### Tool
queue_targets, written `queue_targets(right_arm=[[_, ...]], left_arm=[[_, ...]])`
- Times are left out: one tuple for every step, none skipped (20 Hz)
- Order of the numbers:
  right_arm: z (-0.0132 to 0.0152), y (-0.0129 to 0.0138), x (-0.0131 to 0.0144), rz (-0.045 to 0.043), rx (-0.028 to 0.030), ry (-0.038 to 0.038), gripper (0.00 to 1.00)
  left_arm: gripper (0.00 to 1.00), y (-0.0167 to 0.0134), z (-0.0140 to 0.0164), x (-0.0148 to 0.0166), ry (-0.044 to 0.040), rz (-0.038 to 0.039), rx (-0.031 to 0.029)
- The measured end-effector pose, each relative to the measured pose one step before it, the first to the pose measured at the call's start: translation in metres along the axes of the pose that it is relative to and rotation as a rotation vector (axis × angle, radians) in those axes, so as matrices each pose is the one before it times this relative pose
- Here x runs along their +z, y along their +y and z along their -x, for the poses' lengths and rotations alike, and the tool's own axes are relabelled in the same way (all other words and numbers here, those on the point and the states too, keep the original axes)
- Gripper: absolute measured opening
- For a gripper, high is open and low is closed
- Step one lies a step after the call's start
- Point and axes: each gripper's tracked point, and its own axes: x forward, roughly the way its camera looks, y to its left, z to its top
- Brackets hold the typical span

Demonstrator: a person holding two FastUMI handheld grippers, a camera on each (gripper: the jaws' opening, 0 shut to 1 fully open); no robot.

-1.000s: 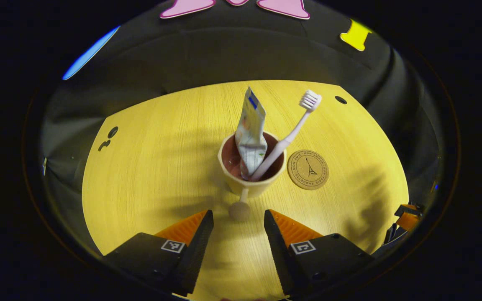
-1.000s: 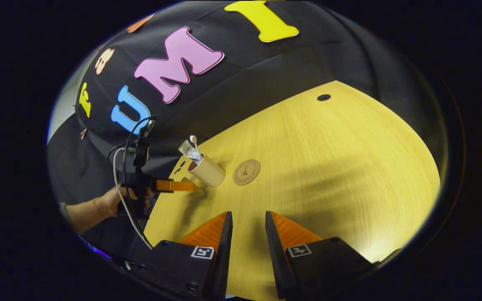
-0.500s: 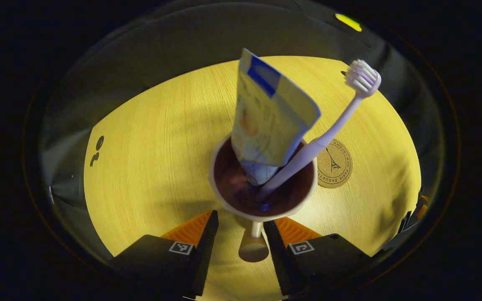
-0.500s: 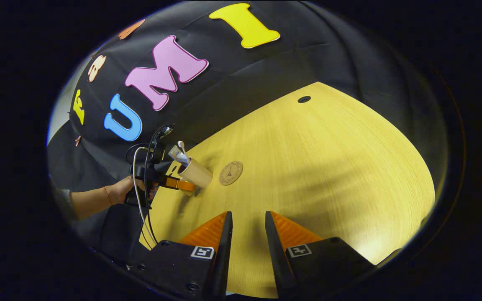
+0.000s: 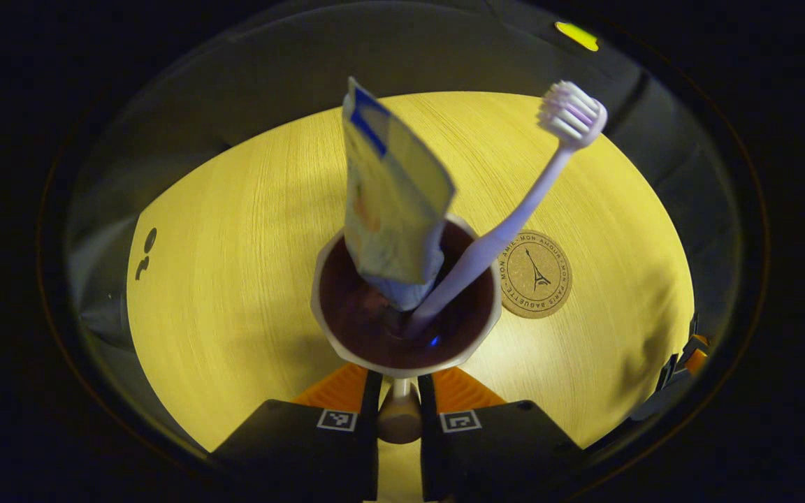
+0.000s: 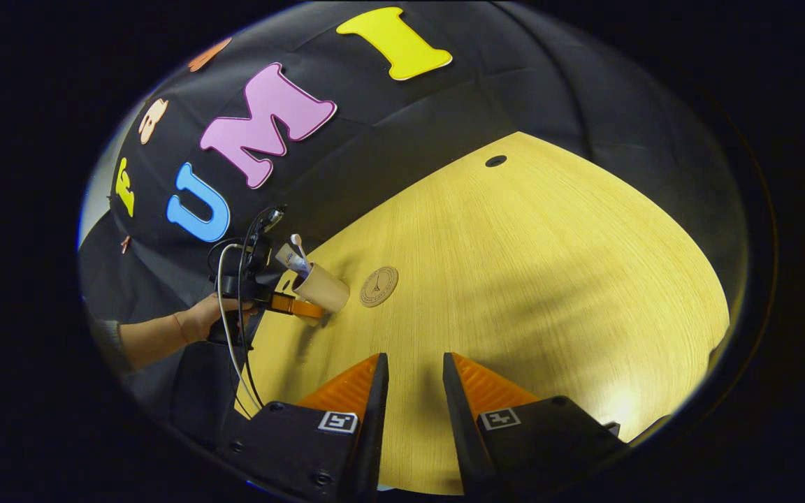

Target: Put the toothbrush and toothpaste on the desktop into the cup, then pick up the cup and place it on the coaster on the desktop.

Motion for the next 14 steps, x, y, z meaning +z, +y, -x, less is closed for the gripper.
queue_targets(right_arm=[[0.00016, 0.00079, 0.00044, 0.00147, 0.00163, 0.00162, 0.48], [-0.00020, 0.00235, -0.00144, 0.00208, 0.00408, 0.00178, 0.48], [-0.00083, 0.00093, -0.00028, 0.00261, 0.00104, 0.00093, 0.48], [-0.00045, 0.00039, -0.00041, 0.00116, 0.00193, 0.00200, 0.48], [0.00042, 0.00046, -0.00003, -0.00104, 0.00158, 0.00021, 0.48], [0.00180, -0.00006, 0.00015, -0.00153, 0.00189, -0.00141, 0.48], [-0.00003, 0.00039, 0.00036, -0.00051, 0.00092, -0.00208, 0.48], [0.00021, 0.00038, 0.00119, 0.00170, 0.00014, -0.00041, 0.48], [0.00021, -0.00026, 0.00133, -0.00065, 0.00141, -0.00143, 0.48], [0.00120, 0.00019, 0.00140, -0.00293, 0.00077, -0.00292, 0.48], [0.00099, 0.00033, 0.00138, -0.00284, 0.00142, -0.00182, 0.48], [0.00050, 0.00034, 0.00123, -0.00017, 0.00086, -0.00196, 0.48], [0.00130, -0.00010, 0.00062, 0.00124, 0.00037, -0.00201, 0.48], [0.00171, -0.00061, 0.00051, 0.00045, 0.00030, -0.00118, 0.48]], left_arm=[[0.28, -0.00028, 0.00102, -0.00059, -0.00487, 0.00209, -0.00462], [0.24, -0.00046, 0.00125, -0.00088, -0.00501, 0.00547, -0.00099], [0.28, 0.00045, 0.00158, 0.00061, -0.01254, 0.00278, 0.00311], [0.27, -0.00041, 0.00266, 0.00094, -0.01386, 0.00129, 0.00211], [0.23, -0.00205, 0.00328, 0.00029, -0.01007, 0.00147, -0.00222], [0.27, -0.00041, 0.00312, 0.00146, -0.01054, -0.00358, -0.00314], [0.27, -0.00221, 0.00448, 0.00281, -0.01164, -0.00795, -0.00417], [0.27, -0.00328, 0.00337, 0.00228, -0.01022, -0.00710, -0.00326], [0.31, -0.00362, 0.00151, 0.00182, -0.00648, -0.00546, -0.00470], [0.27, -0.00326, 0.00385, 0.00138, -0.00643, -0.00579, -0.00281], [0.27, -0.00418, 0.00102, 0.00162, -0.00260, -0.00926, -0.00255], [0.27, -0.00582, 0.00128, 0.00130, -0.00085, -0.01066, -0.00553], [0.27, -0.00585, 0.00132, 0.00059, -0.00182, -0.01098, -0.00720], [0.22, -0.00687, -0.00083, 0.00185, 0.00033, -0.00912, -0.00788]])
